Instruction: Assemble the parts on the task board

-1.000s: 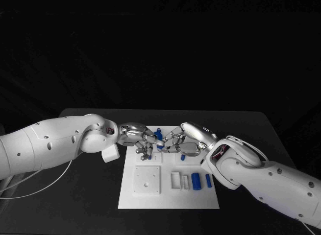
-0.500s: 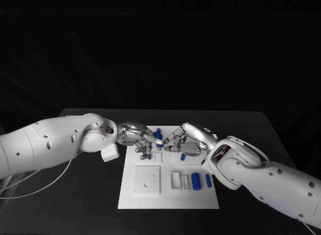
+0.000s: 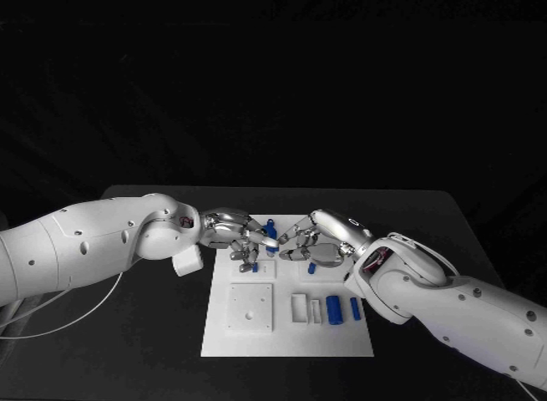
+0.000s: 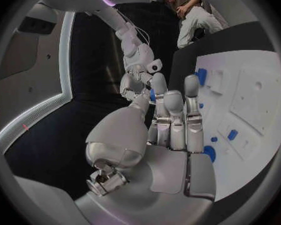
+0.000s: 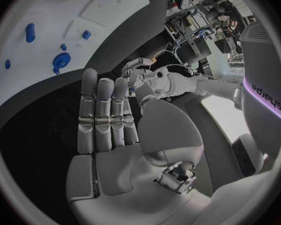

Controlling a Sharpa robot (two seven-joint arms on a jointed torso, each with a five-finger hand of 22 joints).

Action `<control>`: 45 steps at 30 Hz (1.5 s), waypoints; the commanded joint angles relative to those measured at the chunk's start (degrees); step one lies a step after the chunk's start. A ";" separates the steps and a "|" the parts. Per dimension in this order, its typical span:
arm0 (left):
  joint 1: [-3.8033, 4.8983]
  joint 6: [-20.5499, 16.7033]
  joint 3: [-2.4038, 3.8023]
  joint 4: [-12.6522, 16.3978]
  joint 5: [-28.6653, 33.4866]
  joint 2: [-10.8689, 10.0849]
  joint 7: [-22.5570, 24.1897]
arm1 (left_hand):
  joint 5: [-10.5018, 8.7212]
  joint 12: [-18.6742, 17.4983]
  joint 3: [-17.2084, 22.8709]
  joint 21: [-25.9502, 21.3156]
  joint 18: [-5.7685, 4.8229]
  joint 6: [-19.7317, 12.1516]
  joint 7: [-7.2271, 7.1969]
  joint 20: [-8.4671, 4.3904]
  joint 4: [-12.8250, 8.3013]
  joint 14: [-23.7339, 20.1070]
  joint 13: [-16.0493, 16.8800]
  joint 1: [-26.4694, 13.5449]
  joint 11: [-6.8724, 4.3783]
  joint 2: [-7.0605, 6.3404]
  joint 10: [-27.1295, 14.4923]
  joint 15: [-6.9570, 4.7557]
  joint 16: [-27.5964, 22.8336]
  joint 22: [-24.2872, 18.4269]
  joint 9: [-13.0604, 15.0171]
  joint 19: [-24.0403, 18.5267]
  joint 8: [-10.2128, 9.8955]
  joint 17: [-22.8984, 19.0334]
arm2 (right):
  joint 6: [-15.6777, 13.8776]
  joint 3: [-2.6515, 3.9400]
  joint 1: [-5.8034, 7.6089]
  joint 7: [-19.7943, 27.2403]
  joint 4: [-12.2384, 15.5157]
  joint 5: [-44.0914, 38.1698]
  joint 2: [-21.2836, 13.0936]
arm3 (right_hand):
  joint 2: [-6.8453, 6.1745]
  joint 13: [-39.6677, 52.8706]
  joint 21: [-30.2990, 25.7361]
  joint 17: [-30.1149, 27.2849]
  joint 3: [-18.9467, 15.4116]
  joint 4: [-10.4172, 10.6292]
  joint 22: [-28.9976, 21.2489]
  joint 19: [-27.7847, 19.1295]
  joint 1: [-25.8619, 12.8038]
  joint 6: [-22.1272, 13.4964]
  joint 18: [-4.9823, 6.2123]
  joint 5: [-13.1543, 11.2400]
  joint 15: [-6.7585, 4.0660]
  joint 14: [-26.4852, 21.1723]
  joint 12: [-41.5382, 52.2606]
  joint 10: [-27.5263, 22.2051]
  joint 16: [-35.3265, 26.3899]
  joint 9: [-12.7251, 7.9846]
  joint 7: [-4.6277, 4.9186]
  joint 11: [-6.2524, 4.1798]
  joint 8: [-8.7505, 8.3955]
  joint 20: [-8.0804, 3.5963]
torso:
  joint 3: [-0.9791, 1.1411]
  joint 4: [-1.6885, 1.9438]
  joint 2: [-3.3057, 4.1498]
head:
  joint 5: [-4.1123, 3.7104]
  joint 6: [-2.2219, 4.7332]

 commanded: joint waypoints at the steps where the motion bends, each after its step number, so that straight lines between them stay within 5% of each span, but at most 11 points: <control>1: 0.06 0.54 0.05 0.00 0.29 0.19 0.75 | -0.03 -0.26 -0.12 0.30 -0.90 0.72 -0.65 -0.43 -0.54 0.15 -0.01 0.47 -0.13 0.57 0.54 -0.36 0.15 0.98 6.06 0.13 0.13 0.18 | -1.35 0.00 -0.04 0.50 0.14 1.30 -0.05 | -0.63 -0.85 -1.05 -1.12 -1.75 0.79 -0.70 0.02 -0.50 -2.66 -0.49 0.35 0.36 -0.64 -0.89 -0.40 -0.88 0.00 0.86 0.76 -0.05 0.73 | 0.03 0.01 0.01 | 0.05 0.03; 12: 0.05 -0.65 0.04 -0.22 -0.02 0.22 0.86 | -0.05 -0.36 -0.64 0.37 -0.92 0.97 -0.70 -0.47 -0.52 0.30 0.04 0.52 -0.19 0.48 0.82 -0.38 0.10 0.95 6.15 0.15 -0.02 0.34 | -1.28 0.00 -0.10 1.86 1.05 4.29 -0.45 | -0.52 -4.50 -5.53 -5.48 -12.01 5.15 -4.08 1.64 2.52 -5.84 -0.63 4.49 0.94 -1.80 -1.44 -1.23 -0.92 -0.04 1.47 1.34 -0.09 1.36 | 0.02 -0.02 0.02 | 0.23 0.03; 27: 0.05 -1.26 0.03 -0.15 -0.03 0.42 0.72 | -0.05 -0.48 -0.86 0.44 -0.93 1.05 -0.74 -0.53 -0.52 0.44 0.06 0.68 -0.22 0.57 1.05 -0.44 0.04 0.93 6.31 0.23 -0.04 0.47 | 0.20 0.00 -0.15 1.35 0.74 4.40 0.10 | 1.09 -4.36 -5.25 -5.64 -12.56 4.24 -3.45 1.89 2.57 -3.33 -0.69 4.08 0.68 -1.96 -0.50 -1.18 0.52 -0.04 0.96 0.98 -0.13 1.10 | -0.04 0.04 0.00 | 0.05 -0.05; 39: 0.05 -1.73 0.02 0.07 -0.38 0.50 0.57 | -0.05 -0.62 -0.85 0.45 -0.92 1.07 -0.71 -0.54 -0.67 0.48 0.06 0.83 -0.22 0.70 1.12 -0.44 -0.07 0.92 6.18 0.26 -0.25 0.53 | 1.02 0.00 -0.15 1.19 0.20 4.21 1.31 | 3.17 -3.14 -4.19 -5.16 -9.17 3.22 -2.15 2.00 1.05 0.24 -0.79 1.71 0.20 -1.59 0.48 -0.84 1.89 0.03 -0.16 0.35 -0.12 0.64 | -0.04 0.06 0.01 | 0.00 -0.10; 45: 0.05 -1.76 0.01 0.13 -0.48 0.58 0.54 | -0.05 -0.65 -0.83 0.46 -0.92 1.09 -0.71 -0.54 -0.75 0.49 0.06 0.88 -0.22 0.70 1.12 -0.44 -0.09 0.92 6.18 0.27 -0.25 0.54 | 1.21 0.00 -0.15 1.17 -0.08 4.15 1.81 | 3.19 -2.70 -3.84 -5.04 -7.25 2.67 -1.57 1.80 0.21 0.61 -0.84 1.27 0.15 -1.66 0.56 -0.88 2.25 0.02 -0.29 0.29 -0.14 0.56 | -0.02 -0.01 0.00 | 0.08 -0.15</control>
